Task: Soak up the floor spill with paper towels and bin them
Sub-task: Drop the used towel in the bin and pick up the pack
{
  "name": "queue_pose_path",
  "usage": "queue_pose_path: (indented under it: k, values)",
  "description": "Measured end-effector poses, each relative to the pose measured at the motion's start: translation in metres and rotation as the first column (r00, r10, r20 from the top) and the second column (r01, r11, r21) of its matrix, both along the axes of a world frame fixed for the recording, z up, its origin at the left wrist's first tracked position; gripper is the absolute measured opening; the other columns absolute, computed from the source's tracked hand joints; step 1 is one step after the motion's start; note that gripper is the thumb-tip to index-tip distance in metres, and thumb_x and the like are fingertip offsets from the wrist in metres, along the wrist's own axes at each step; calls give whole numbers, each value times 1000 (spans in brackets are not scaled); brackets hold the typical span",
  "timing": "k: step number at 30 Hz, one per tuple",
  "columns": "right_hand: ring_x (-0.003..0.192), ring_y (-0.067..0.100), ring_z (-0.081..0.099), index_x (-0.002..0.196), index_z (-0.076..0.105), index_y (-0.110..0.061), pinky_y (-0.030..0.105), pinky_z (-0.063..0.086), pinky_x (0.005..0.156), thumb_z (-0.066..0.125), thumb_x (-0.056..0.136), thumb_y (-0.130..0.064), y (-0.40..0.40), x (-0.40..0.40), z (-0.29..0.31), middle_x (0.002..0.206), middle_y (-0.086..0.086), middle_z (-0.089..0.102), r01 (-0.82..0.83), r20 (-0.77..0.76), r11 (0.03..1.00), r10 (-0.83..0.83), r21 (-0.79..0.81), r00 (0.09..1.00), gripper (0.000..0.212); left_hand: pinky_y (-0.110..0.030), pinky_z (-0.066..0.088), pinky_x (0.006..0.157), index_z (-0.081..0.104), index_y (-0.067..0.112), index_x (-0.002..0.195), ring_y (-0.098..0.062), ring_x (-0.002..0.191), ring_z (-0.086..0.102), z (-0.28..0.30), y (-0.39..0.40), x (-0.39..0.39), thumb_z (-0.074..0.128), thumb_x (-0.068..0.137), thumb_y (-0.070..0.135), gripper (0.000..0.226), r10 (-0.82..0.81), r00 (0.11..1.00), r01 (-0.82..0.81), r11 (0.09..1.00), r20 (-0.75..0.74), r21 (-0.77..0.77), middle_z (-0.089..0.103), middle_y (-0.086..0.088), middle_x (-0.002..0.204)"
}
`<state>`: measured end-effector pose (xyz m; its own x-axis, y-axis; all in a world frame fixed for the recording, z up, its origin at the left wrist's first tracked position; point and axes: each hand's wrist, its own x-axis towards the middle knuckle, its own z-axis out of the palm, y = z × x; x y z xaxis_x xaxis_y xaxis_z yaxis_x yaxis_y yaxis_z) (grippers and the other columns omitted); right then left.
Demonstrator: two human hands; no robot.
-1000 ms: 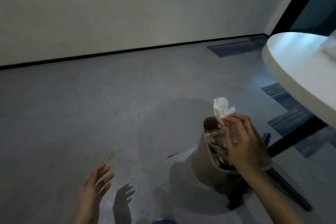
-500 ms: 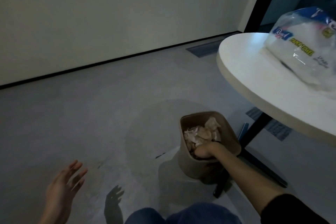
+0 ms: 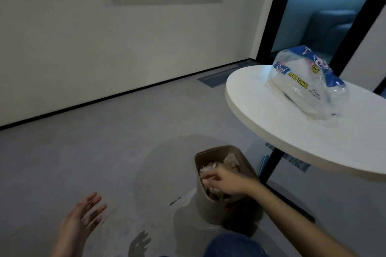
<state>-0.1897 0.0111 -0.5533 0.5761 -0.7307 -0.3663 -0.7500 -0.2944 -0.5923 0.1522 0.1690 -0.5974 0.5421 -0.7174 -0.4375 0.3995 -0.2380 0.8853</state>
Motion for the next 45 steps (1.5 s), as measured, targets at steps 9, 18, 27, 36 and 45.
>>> queue_pose_path:
  k: [9,18,27,36,45]
  values:
    - [103,-5,62,123,65,-25,11,49,87,57,95,-33,33,-21,193,115,-11,68,152,411,900,33,-408,911,31,-33,42,82,52,15,119,-16,84,58,49,-45,-30,33,103,19,26,-110,984,124,988,141,-96,55,-8,124]
    - [131,29,40,142,40,-23,48,41,100,78,72,-51,-54,-137,231,142,11,44,669,399,254,-637,-699,659,85,-33,47,78,62,17,106,-23,93,64,100,-75,-57,41,100,19,22,-217,946,270,939,239,-215,65,-1,107]
    - [105,26,55,132,57,-11,34,42,78,79,76,-40,-75,-177,222,123,9,61,813,412,364,-724,-455,554,66,-32,47,77,64,19,102,-24,92,64,115,-77,-59,42,100,17,22,-212,947,277,920,242,-278,66,-2,108]
    - [74,24,58,102,70,-5,33,47,74,74,82,-13,-68,-178,242,91,7,64,834,693,538,-648,123,316,22,-33,49,76,65,18,104,-26,94,66,122,-84,-78,43,100,17,22,-256,927,331,902,273,-278,67,-5,109]
    - [67,17,53,81,67,-16,25,45,64,76,81,-20,-74,-161,238,77,1,60,871,757,487,-594,69,272,10,-33,51,79,65,16,111,-27,98,68,139,-93,-101,45,99,20,24,-357,879,444,856,317,-265,69,-4,112]
